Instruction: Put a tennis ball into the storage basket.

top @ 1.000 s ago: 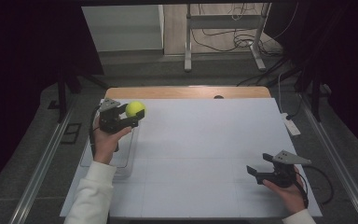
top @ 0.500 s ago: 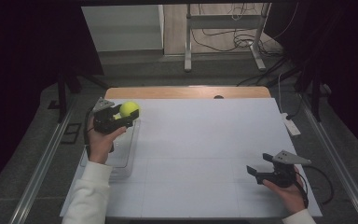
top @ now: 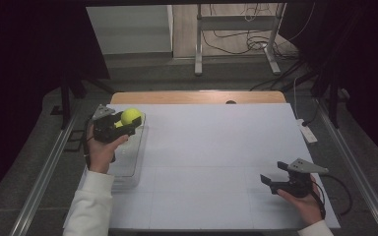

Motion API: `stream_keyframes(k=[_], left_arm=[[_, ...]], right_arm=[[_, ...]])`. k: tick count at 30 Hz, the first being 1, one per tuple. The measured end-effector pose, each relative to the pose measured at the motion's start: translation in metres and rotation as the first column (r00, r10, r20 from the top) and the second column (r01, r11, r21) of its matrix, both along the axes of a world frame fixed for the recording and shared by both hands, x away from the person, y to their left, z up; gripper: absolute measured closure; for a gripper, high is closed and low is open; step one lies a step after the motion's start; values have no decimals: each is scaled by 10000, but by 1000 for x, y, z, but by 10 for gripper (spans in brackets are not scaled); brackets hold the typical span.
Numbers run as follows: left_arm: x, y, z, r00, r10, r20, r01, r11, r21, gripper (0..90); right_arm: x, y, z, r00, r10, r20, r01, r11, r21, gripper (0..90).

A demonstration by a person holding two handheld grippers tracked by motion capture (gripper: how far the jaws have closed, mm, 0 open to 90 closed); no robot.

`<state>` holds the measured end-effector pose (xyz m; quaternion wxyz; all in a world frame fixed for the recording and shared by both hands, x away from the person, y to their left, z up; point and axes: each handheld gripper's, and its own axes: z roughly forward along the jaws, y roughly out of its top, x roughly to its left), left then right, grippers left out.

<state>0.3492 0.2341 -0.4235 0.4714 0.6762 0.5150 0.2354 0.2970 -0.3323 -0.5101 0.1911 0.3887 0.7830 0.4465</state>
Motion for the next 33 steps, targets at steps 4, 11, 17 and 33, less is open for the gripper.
stream_keyframes(k=[4,11,17,33], left_arm=[[-1,2,-1,9999,106,-25,-106,9999,103,273],[-2,6,-2,9998,190,-60,-189,9997,161,273],[-5,10,-3,9995,298,-99,-296,9994,191,273],[-13,28,-4,9974,703,-167,-696,9969,360,273]], right_arm=[[0,0,0,10000,-2,-3,2,10000,1,126],[0,0,0,10000,-9,-9,9,10000,2,126],[0,0,0,10000,-15,-3,15,10000,14,127],[1,0,0,10000,-1,2,1,10000,-11,126]])
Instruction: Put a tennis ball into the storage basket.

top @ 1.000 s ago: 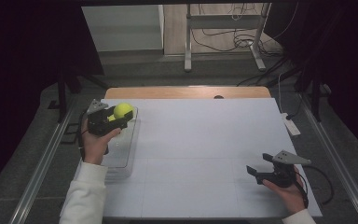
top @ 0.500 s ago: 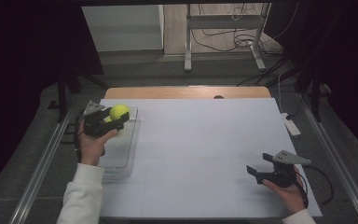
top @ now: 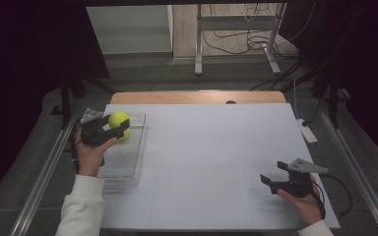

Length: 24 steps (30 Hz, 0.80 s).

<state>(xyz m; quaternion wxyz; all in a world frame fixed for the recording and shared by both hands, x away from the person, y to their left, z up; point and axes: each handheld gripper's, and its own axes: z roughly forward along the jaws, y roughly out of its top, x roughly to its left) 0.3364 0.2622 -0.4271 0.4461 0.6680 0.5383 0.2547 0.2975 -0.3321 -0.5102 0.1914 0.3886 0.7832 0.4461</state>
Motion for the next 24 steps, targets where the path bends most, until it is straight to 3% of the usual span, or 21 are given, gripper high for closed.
stream_keyframes(k=[24], left_arm=[[-6,25,-10,9964,640,-555,-620,9974,361,272]], right_arm=[[0,1,0,10000,26,21,-26,10000,-18,127]])
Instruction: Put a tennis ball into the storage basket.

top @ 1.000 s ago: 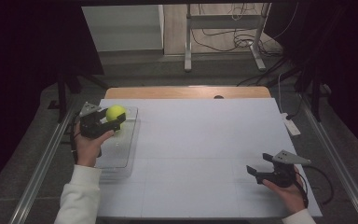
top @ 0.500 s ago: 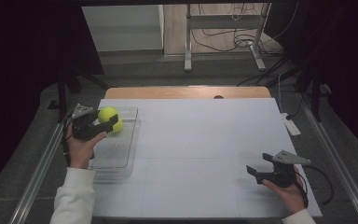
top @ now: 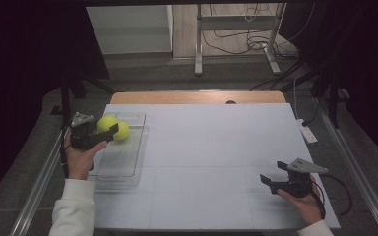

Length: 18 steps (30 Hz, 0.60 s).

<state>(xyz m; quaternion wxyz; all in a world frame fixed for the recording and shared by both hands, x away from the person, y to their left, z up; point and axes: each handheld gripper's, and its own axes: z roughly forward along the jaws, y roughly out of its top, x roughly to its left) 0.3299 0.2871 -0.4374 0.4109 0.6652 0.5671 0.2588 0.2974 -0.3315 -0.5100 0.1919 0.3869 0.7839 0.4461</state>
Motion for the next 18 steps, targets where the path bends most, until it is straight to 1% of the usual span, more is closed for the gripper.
stream_keyframes(k=[4,11,18], left_arm=[[2,0,-3,9998,18,-197,-15,9999,169,272],[4,2,-7,9990,83,-436,-73,9997,230,272],[6,3,-12,9971,127,-753,-95,9991,421,272]], right_arm=[[0,0,0,10000,-3,0,3,10000,-3,127],[0,0,0,10000,6,5,-6,10000,2,127],[0,0,0,10000,7,-1,-7,10000,1,127]])
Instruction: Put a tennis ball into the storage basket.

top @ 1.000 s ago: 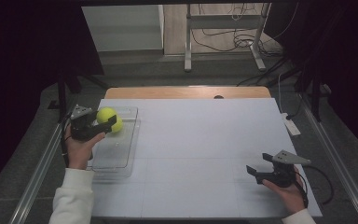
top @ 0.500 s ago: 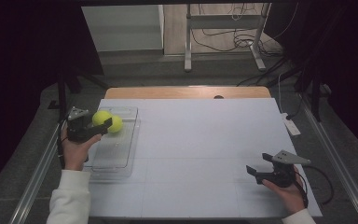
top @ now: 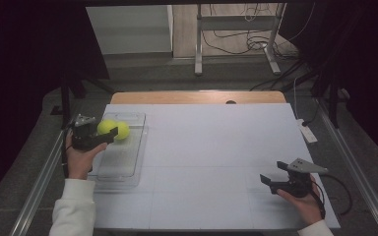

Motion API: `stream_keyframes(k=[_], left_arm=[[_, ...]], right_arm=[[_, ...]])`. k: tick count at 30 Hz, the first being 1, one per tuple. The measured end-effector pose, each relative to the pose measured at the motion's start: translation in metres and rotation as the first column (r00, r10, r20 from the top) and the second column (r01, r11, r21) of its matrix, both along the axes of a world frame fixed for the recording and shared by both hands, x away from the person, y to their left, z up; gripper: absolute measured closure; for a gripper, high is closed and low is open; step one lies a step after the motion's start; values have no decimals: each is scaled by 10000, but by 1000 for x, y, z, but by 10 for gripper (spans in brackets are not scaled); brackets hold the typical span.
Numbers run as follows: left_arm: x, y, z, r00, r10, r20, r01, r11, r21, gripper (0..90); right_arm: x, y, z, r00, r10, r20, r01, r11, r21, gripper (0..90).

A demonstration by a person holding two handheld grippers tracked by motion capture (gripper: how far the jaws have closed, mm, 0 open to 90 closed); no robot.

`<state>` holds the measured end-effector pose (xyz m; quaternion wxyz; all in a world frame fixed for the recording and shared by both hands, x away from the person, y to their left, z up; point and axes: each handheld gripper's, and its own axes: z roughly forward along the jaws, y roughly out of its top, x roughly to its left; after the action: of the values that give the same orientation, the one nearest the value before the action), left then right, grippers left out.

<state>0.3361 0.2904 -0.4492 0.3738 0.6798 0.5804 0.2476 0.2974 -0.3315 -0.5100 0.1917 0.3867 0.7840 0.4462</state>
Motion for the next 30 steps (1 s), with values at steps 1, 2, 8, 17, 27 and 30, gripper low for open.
stream_keyframes(k=[1,2,8,17,27,30], left_arm=[[0,0,0,10000,-19,-48,19,10000,33,272],[1,0,-1,10000,-23,-83,24,10000,31,272],[3,-1,-4,9995,-54,-319,59,9999,160,272],[6,-1,-10,9974,-9,-719,29,9996,282,271],[9,0,-16,9921,-111,-1246,178,9984,531,271],[10,-1,-19,9881,-132,-1529,238,9974,676,270]], right_arm=[[0,0,0,10000,-2,0,2,10000,0,127],[0,0,0,10000,0,0,0,10000,-6,126],[0,0,0,10000,2,-3,-2,10000,1,127],[0,0,0,10000,2,1,-2,10000,-2,126],[0,0,0,10000,-3,5,3,10000,-1,127],[0,0,0,10000,7,-2,-7,10000,-13,126]])
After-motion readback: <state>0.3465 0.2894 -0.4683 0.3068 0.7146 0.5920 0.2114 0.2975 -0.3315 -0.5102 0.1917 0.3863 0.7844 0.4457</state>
